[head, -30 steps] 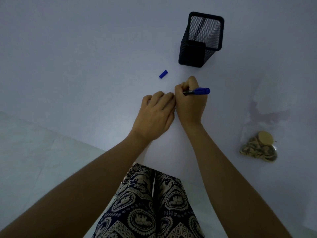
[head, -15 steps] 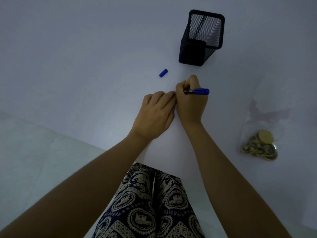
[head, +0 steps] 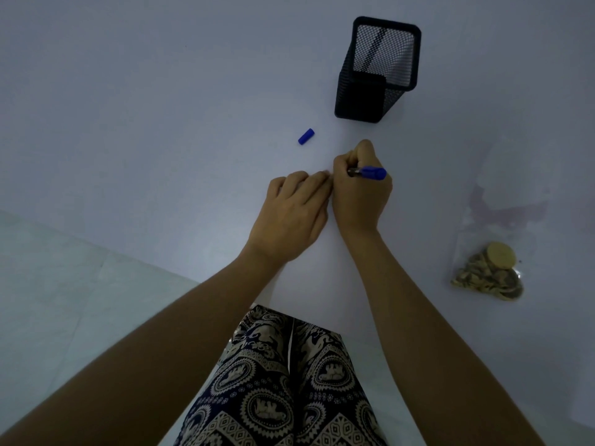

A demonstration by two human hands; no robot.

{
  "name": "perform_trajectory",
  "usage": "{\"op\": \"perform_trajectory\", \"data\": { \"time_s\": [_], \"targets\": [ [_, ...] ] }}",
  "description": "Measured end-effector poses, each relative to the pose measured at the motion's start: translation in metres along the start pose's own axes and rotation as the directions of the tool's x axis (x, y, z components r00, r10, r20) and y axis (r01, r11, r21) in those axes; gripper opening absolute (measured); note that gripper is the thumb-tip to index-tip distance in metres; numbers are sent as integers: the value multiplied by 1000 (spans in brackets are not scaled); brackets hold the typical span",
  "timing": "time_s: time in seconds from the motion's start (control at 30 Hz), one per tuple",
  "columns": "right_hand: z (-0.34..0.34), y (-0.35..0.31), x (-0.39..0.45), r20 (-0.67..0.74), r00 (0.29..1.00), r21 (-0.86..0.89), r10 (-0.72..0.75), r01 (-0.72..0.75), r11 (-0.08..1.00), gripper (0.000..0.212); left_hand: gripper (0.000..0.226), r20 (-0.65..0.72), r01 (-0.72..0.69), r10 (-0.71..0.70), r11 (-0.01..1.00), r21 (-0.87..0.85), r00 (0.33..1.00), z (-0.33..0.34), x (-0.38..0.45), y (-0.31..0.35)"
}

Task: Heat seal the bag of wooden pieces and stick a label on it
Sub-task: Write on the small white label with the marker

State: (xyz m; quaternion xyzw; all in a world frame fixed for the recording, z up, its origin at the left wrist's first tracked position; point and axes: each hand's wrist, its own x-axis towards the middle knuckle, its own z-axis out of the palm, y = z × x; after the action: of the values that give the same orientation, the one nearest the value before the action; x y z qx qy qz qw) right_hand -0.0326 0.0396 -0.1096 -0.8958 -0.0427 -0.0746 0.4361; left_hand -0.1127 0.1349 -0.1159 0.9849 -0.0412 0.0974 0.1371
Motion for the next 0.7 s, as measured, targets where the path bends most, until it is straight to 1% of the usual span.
{"op": "perform_trajectory", "data": {
  "time_s": [0.17,0.23,0.33,0.43,0.57,0.7],
  "targets": [
    [0,0,0,-10,1000,-37,-22,21,999,23,36,-4,-2,2,1000,-2,1000,0,0,0],
    [-2,1,1,-5,1000,9,3,-3,1000,26,37,-4,-3,3,1000,1,1000,0,0,0],
    [-3,3,5,37,998,120,58,-62,991,37,38,-3,-6,6,1000,2,1000,0,0,0],
    [-4,1,5,79,996,157,37,-49,986,38,38,-4,-4,4,1000,2,1000,1,0,0],
    [-4,1,5,86,996,170,27,-42,985,46,37,6,-7,7,1000,0,1000,1,0,0],
    [-4,1,4,89,996,184,22,-38,982,35,37,15,-3,3,1000,-10,1000,2,1,-1]
  ]
}}
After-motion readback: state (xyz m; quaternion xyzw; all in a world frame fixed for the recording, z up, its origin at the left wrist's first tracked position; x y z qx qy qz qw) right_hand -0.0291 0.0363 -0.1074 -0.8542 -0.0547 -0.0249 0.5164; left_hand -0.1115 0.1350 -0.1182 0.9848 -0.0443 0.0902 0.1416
